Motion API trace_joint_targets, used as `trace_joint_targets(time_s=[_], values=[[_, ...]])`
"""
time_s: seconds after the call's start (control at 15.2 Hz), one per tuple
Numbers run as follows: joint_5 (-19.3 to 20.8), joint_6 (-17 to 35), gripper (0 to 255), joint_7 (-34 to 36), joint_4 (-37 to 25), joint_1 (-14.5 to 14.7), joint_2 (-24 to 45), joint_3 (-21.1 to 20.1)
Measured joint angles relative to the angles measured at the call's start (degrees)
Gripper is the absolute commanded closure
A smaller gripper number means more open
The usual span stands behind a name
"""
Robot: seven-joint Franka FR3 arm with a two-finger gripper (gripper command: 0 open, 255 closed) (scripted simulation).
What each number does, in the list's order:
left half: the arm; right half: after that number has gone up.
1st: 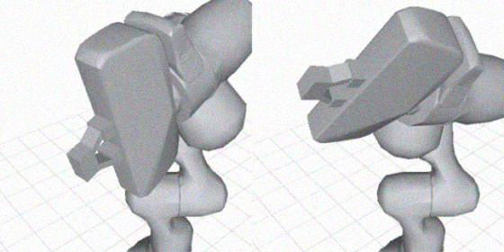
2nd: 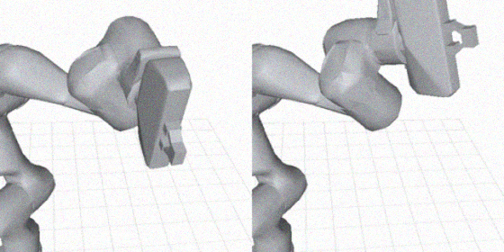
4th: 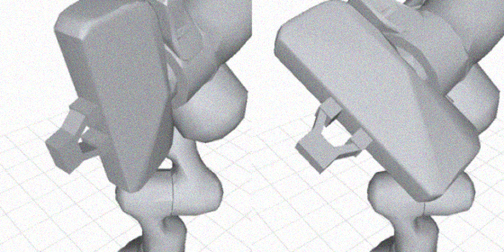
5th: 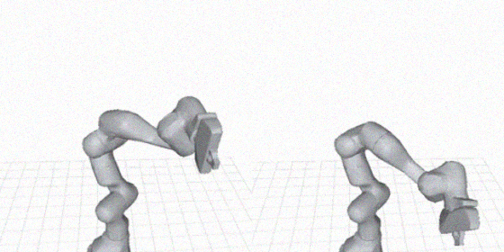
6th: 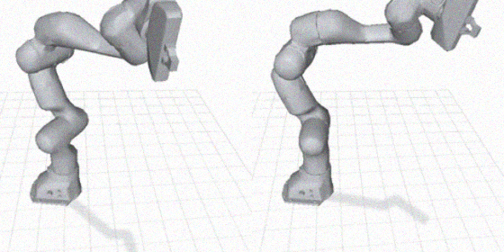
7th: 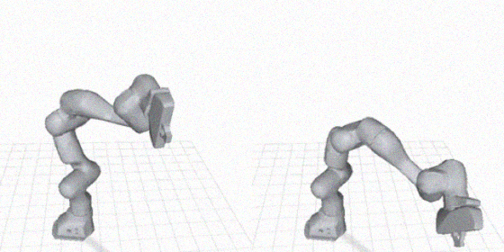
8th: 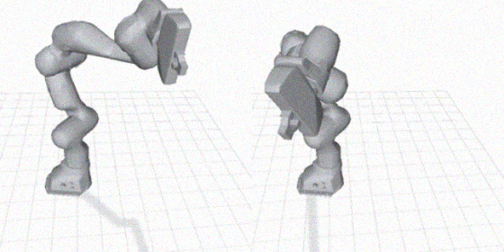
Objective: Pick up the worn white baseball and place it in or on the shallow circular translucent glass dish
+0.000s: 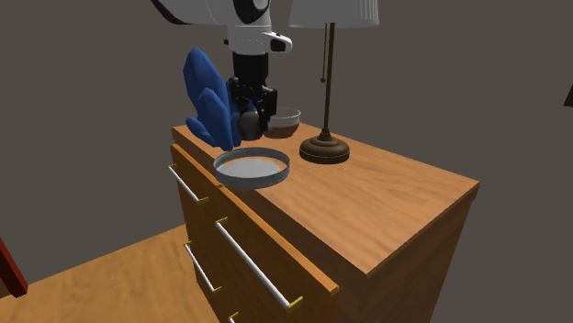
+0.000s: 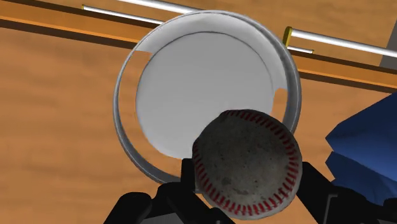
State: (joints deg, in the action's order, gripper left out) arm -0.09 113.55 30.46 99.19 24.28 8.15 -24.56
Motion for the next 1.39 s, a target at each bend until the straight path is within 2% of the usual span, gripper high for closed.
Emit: trace_joint_targets(time_s=[0.53,0.99,1.06,1.39], values=[[0.5,6.1,255,0.1,5.1,0.1,1.1,0.1],[0.7,6.9,255,0.2,5.6,0.1,1.4,0.1],[0.7,6.9,0,0.2,5.6,0.1,1.4,0.1],[0.7,6.9,0,0.2,5.6,0.1,1.4,0.1]])
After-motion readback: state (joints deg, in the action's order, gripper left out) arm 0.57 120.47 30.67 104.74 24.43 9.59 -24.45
